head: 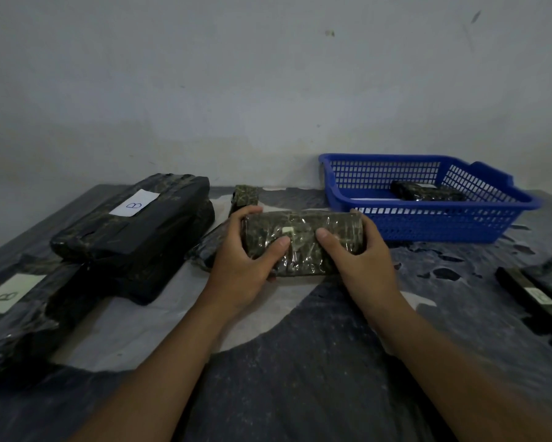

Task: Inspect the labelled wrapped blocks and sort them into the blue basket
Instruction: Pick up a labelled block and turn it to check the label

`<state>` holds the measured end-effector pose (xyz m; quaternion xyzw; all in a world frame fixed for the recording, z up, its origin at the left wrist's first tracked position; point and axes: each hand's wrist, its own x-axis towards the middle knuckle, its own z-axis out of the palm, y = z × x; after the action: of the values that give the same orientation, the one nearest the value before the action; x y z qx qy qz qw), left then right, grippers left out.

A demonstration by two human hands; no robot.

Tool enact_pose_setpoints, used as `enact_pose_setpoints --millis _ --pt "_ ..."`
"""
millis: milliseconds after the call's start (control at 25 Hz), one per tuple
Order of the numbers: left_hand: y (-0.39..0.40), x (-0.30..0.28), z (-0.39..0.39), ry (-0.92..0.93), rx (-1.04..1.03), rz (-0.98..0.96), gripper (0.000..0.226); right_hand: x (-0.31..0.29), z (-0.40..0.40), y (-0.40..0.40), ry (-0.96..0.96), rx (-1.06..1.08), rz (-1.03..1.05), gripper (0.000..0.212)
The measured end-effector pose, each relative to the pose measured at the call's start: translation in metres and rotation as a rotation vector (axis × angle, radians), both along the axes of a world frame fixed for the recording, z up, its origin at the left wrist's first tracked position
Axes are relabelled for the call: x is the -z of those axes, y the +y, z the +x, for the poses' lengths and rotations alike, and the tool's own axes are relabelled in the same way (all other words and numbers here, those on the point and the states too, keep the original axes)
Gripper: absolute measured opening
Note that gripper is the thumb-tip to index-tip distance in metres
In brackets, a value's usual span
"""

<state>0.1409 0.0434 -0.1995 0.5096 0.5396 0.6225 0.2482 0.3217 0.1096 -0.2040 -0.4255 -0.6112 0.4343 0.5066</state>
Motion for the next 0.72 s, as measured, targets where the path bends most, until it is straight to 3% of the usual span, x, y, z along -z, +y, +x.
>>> enact_pose_setpoints --millis 160,400,560,720 --pt "0.0020 0.0022 -0.0015 0.026 -0.004 -0.005 0.059 -0.0005 -0.0010 -0.0016 -0.065 0.040 0.023 0.075" --pt "-0.0004 0.0030 -0.0082 0.056 0.100 -0.058 0.087 -0.0015 0.0010 -0.0044 -0.096 -0.013 0.026 0.100" --pt "-0.0004 0.0004 -0.0050 -0.021 0.061 -0.018 0.070 0.0024 0.0034 -0.0004 -0.161 -0.107 0.028 0.120" --pt "-0.0009 -0.0002 -0.0056 -0.041 0.076 -0.038 0.067 0.0005 0.0055 0.0000 -0.150 -0.139 0.033 0.109"
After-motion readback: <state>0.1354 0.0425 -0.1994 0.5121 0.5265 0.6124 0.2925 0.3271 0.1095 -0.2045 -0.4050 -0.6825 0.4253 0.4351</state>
